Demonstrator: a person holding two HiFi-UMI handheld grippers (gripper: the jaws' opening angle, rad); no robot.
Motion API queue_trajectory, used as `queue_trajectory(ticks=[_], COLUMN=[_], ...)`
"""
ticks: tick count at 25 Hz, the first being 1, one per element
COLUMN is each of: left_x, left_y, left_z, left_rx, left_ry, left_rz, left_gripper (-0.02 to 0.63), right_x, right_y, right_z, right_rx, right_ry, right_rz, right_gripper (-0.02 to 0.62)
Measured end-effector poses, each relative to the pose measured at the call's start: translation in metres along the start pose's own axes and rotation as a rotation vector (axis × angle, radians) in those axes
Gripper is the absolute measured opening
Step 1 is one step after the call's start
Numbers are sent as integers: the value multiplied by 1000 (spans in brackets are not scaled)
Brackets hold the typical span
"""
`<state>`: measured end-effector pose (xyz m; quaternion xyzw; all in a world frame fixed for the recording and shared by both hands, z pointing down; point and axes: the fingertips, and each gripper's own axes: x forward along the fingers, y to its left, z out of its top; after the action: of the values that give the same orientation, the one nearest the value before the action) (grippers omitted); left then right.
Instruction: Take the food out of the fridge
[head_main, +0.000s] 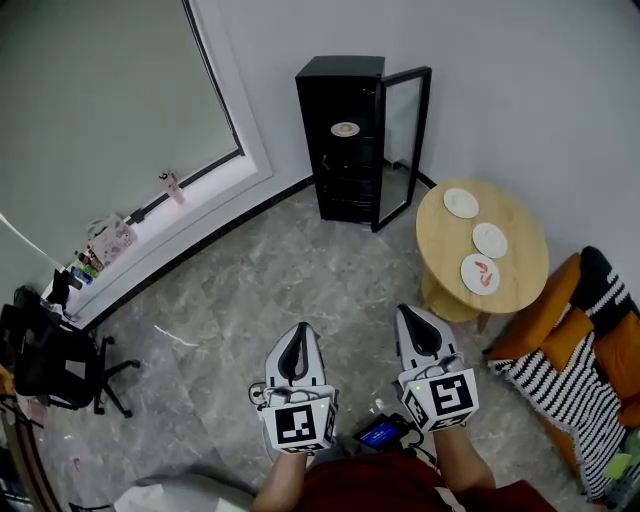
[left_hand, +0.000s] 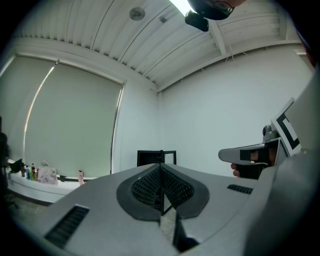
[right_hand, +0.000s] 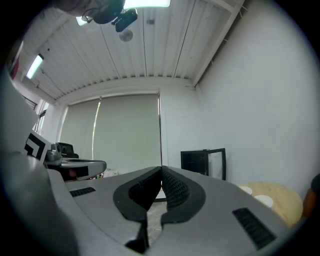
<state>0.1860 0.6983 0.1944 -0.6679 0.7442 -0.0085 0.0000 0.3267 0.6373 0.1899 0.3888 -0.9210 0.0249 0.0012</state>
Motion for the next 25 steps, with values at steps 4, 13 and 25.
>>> queue_trajectory(ticks=[4,13,25], left_x=[5,16,30], left_y=[-17,-48,-56], left_z=[-4,-7,-4], left_rx=[0,4,3], left_ry=[9,5,-5], left_rz=[-1,19,16], left_gripper=[14,14,14], right_x=[-7,-17,-9], right_y=[-19,-53,-65], right_z=[0,-2,0], right_rx=[-1,-6,-2], right_ry=[-3,-1,-3], right_rz=[-7,11,12], right_gripper=[20,20,20])
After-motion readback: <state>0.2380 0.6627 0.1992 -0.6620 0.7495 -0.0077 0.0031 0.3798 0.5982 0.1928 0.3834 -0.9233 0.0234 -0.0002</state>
